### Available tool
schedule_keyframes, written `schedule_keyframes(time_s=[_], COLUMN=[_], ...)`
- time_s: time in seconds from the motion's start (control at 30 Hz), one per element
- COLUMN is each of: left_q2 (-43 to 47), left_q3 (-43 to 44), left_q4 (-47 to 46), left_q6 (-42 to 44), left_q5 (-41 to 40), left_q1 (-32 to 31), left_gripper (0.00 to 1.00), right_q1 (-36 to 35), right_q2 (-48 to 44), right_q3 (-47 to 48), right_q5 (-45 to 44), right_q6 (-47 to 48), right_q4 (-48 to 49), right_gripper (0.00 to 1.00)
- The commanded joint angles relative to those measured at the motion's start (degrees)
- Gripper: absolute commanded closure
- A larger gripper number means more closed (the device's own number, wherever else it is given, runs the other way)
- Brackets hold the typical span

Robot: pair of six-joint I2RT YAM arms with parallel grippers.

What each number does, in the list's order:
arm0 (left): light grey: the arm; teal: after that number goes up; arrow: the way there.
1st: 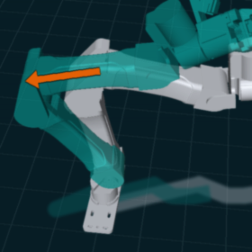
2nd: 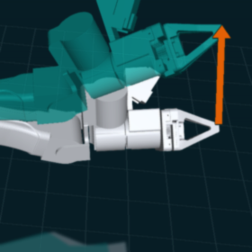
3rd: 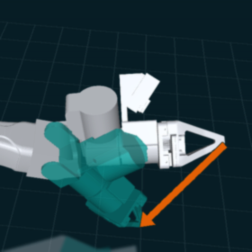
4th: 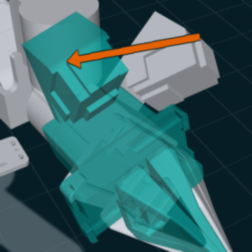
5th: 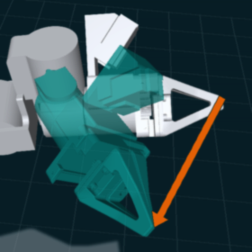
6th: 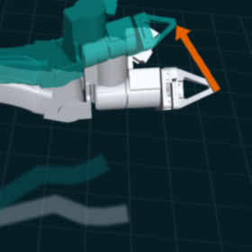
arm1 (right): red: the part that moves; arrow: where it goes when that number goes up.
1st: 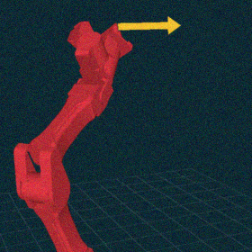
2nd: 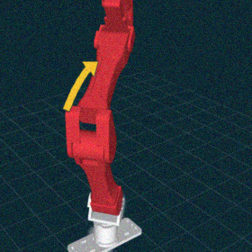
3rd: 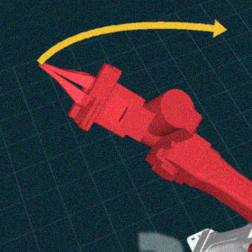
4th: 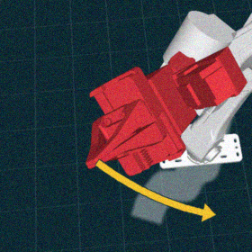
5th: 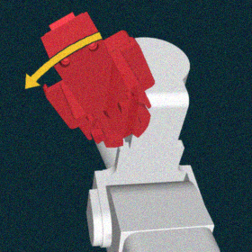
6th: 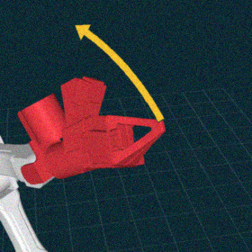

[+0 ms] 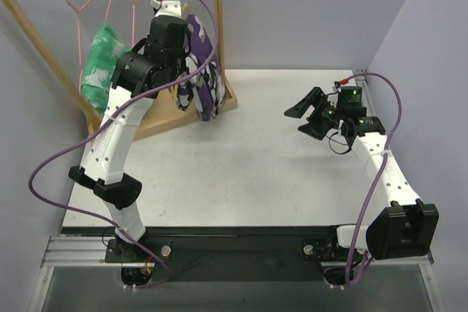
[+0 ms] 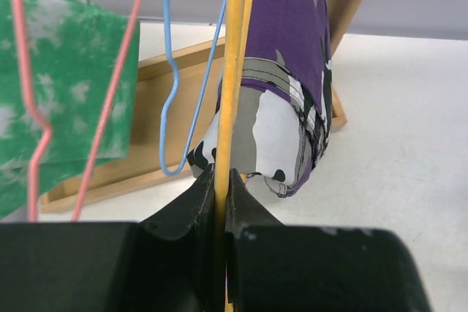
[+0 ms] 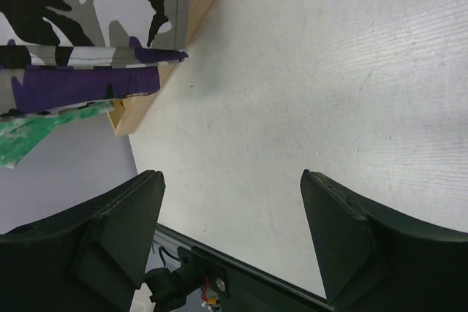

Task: Place the trousers on the hanger
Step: Place the hanger at the clothesline.

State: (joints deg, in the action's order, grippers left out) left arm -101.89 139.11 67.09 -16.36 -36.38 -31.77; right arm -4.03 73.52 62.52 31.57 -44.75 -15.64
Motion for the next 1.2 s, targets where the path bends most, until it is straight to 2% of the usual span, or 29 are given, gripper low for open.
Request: schedule_keyframes(time_s=[0.0,0.47,1.17], left_q2=[0.0,-4.9,-13.3], left_q3=[8.8,13.5,15.8], left_q4=[-19.4,-33.5,-32.9], left_q6=[-2.5,-1.9,-8.8], left_q5=[1.3,1.8,8.7], left_q1=[1.9,5.1,9.4], left_gripper=[1.00,1.00,1.00], right_q1=[0.5,3.6,8.6], right_q2=[-1.2,-3.7,-0.5], right_q3=[2.1,2.2,2.3], right_q5=[1.3,3.1,7.1], right_q6=[1.1,3.4,2.5], right_q4=[0.5,0.2,0.6], right_gripper=[0.22,0.22,0.23])
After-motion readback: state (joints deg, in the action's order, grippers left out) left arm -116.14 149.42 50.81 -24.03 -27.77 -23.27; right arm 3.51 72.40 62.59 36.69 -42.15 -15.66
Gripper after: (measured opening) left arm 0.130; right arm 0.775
